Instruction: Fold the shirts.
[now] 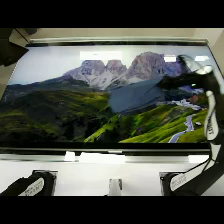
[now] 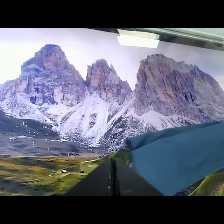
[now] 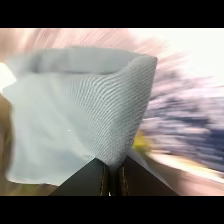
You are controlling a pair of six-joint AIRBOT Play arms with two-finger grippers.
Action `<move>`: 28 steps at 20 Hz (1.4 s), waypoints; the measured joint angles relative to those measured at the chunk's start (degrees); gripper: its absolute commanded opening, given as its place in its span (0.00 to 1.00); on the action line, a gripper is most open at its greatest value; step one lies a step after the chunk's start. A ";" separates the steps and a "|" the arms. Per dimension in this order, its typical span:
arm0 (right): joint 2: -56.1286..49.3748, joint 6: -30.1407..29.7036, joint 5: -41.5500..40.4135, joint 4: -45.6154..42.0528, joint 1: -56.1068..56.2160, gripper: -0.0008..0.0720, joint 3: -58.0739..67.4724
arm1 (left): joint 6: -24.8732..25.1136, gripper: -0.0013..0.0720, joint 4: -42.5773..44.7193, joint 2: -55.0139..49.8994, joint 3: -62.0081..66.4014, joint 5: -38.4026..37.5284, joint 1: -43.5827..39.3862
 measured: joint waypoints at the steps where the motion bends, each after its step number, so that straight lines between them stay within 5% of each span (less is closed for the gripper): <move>1: 0.50 0.24 0.72 -0.04 -4.26 0.06 0.74 | -0.22 0.06 -0.02 0.00 0.00 0.00 0.00; 14: 2.54 -0.76 20.65 -17.38 -39.58 0.05 2.01 | -2.34 0.06 -0.02 0.00 0.00 -0.20 0.00; 28: 9.20 1.77 18.10 -26.95 -46.58 0.05 -14.25 | -2.36 0.06 -0.02 -0.24 0.00 -1.40 0.00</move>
